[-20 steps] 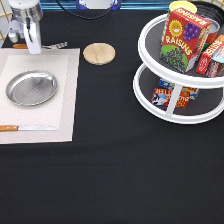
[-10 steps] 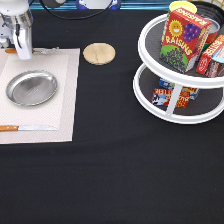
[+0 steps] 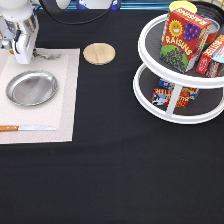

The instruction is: Arrange plate and fork

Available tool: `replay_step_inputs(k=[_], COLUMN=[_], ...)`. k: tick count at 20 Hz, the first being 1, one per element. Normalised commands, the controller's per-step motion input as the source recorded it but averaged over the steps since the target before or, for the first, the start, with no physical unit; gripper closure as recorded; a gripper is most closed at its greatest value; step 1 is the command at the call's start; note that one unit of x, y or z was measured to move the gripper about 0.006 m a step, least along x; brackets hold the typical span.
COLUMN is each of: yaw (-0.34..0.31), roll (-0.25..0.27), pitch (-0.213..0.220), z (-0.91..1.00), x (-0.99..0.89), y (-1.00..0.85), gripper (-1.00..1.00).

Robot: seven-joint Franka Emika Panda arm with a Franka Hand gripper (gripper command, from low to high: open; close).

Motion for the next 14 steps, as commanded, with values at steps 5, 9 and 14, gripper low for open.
replay_step_inputs(k=[5, 9, 14], yaw=[0.086, 0.032, -0.017], roll=[0.002, 0.038, 0.011], pitch=[0.0, 0.0, 0.019], z=[0.11, 0.02, 0.23], x=[0.22, 0.03, 0.12], y=[0.06, -0.03, 0.0], gripper=[1.0, 1.0, -1.0])
